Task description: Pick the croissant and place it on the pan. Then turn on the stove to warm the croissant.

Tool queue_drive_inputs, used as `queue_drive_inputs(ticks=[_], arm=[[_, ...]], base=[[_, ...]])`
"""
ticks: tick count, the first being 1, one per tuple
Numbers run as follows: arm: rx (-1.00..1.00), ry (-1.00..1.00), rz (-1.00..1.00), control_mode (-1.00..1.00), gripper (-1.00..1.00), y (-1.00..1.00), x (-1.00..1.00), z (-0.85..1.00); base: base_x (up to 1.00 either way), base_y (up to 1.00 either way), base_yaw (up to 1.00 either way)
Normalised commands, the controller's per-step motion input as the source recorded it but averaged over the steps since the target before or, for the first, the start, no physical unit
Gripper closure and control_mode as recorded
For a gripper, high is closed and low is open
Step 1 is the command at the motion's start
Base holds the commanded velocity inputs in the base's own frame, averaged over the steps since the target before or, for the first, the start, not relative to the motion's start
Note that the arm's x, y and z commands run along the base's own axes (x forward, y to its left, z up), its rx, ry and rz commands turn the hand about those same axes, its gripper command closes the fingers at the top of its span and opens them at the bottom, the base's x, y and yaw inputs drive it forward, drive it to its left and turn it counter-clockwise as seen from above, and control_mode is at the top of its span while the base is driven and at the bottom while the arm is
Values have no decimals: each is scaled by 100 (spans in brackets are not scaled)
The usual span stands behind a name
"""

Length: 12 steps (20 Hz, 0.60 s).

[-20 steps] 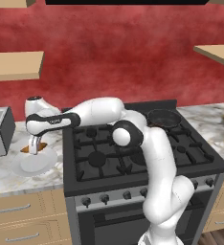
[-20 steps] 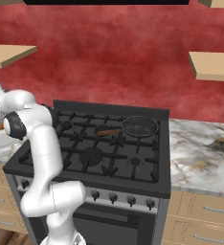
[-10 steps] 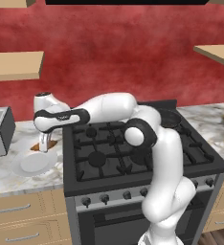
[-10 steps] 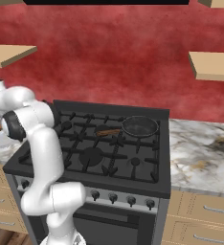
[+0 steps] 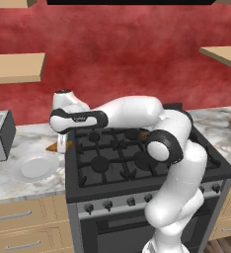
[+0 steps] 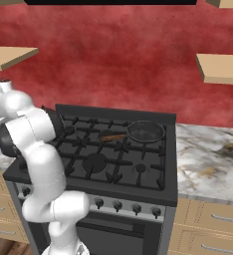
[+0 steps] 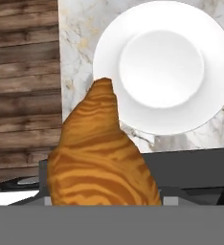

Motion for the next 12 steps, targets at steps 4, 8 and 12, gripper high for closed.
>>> queue_drive_inputs(ticks=[4,8,12], arm=[[10,-3,0,-100,100,-69,-19,45],[10,-2,0,-100,100,-72,-22,44],[9,-3,0,-100,100,-73,-25,29]], base=[[0,0,0],[0,0,0],[0,0,0]])
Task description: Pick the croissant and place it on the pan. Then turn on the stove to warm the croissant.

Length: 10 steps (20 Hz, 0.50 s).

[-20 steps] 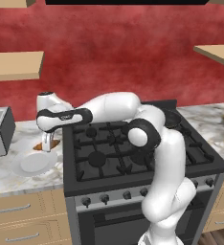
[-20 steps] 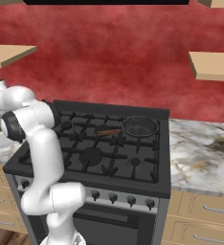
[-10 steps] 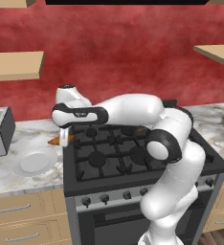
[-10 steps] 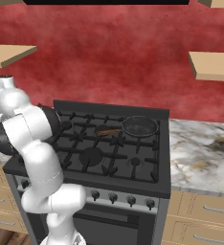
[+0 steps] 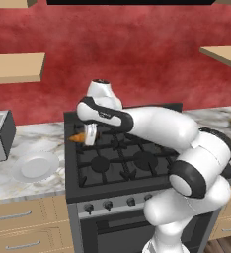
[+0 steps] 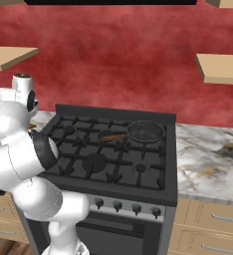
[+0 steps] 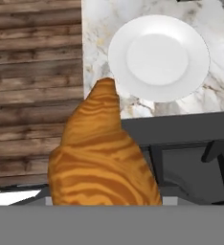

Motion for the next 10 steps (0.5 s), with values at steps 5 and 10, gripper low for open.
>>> queue_drive_inputs(ticks=[5,10], arm=[[4,0,0,-100,100,-78,-15,19],[2,-1,0,-100,100,-81,-7,17]], base=[[0,0,0],[0,0,0]])
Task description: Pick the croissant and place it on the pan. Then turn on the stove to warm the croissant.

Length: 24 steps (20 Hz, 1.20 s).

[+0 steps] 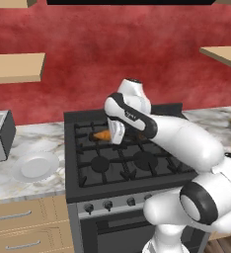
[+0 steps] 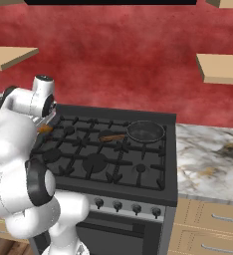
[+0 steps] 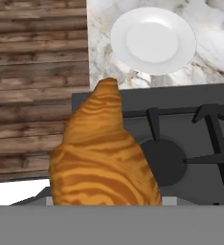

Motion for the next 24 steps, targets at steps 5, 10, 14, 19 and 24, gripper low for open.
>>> queue_drive_inputs(ticks=[5,10,14,19,24], arm=[[0,-2,-5,-100,100,-81,-1,14],[0,-1,-9,-100,100,-77,0,10],[0,0,-16,-100,100,-62,0,6],[0,0,-23,-100,100,-53,0,2],[0,0,-25,-100,100,-56,0,6]], base=[[0,0,0],[0,0,0],[0,0,0],[0,0,0],[0,0,0]])
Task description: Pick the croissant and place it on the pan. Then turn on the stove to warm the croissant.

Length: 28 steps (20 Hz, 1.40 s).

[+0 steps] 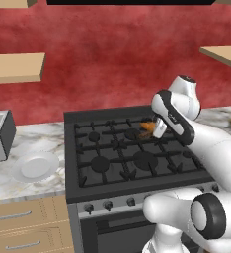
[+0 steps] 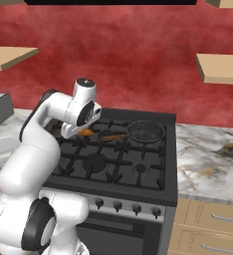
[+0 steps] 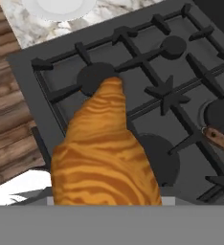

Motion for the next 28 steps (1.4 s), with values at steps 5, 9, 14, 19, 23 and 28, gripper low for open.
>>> queue_drive_inputs(ticks=[5,9,14,19,23,28], arm=[[0,0,-26,-100,100,-57,4,6],[0,0,-27,-100,100,-55,5,3],[0,0,-27,-100,100,-52,3,2],[0,0,-26,-100,100,-38,4,0],[0,0,-26,-100,100,-23,7,0],[0,0,-27,-100,100,-18,11,0]], base=[[0,0,0],[0,0,0],[0,0,0],[0,0,0],[0,0,0],[0,0,0]])
